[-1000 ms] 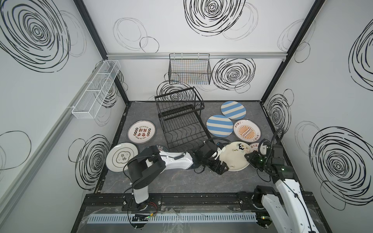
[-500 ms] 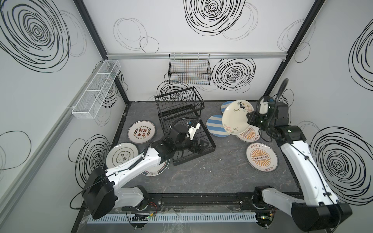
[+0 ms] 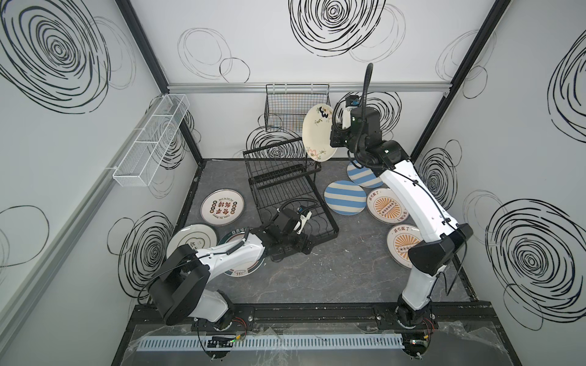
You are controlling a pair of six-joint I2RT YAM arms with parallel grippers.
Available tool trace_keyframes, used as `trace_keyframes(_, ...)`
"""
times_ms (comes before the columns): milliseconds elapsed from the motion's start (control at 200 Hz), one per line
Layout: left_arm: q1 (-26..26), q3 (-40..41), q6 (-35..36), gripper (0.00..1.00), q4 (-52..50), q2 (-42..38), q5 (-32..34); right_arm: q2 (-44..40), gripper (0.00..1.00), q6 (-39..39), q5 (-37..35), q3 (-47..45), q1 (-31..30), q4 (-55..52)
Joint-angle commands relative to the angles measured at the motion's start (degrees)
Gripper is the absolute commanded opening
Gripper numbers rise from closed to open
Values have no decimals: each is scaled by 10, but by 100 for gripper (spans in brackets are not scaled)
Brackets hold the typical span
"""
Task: Load plates into a dish rack
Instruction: Move the dish rack to the center of the table.
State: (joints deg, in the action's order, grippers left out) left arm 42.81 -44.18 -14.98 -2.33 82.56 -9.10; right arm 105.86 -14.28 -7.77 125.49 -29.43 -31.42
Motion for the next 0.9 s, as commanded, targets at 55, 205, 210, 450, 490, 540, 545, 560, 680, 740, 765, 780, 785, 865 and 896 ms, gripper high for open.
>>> trace_keyframes(55, 39, 2, 7, 96, 25, 16, 3, 13, 0, 25, -75, 39, -12, 74)
trace_keyframes(205, 70, 18, -6, 96, 30, 25, -4, 24, 0, 35, -115, 36, -36, 98)
trace_keyframes(210, 70, 19, -6, 96, 30, 25, -4, 24, 0, 35, -116, 36, -36, 99)
trace_keyframes(450, 91, 40, -22, 96, 23, 13, -2, 29, 0, 80, -184, 24, -80, 154)
trace_keyframes(490, 95, 47, -28, 96, 26, 9, -2, 32, 0, 93, -203, 24, -88, 162)
trace_keyframes(540, 96, 56, -35, 96, 33, 7, -9, 35, 0, 107, -222, 24, -95, 169)
trace_keyframes(545, 96, 57, -36, 96, 33, 7, -10, 35, 0, 108, -224, 24, -96, 170)
trace_keyframes(560, 96, 59, -38, 96, 34, 7, -11, 37, 0, 112, -228, 23, -98, 172)
trace_keyframes(680, 104, 73, -55, 96, 43, 4, -19, 45, 0, 129, -252, 22, -109, 181)
trace_keyframes(740, 113, 77, -60, 96, 46, 2, -19, 46, 0, 128, -253, 18, -111, 182)
trace_keyframes(765, 116, 79, -62, 96, 45, 2, -17, 46, 0, 127, -253, 15, -112, 185)
trace_keyframes(780, 118, 80, -63, 96, 45, 1, -16, 46, 0, 127, -252, 12, -113, 186)
trace_keyframes(785, 118, 80, -64, 96, 46, 1, -16, 46, 0, 127, -252, 11, -113, 186)
trace_keyframes(865, 119, 89, -72, 96, 51, -3, -19, 44, 0, 126, -255, -1, -118, 190)
trace_keyframes(896, 118, 92, -73, 96, 51, -5, -17, 43, 0, 125, -256, -6, -119, 190)
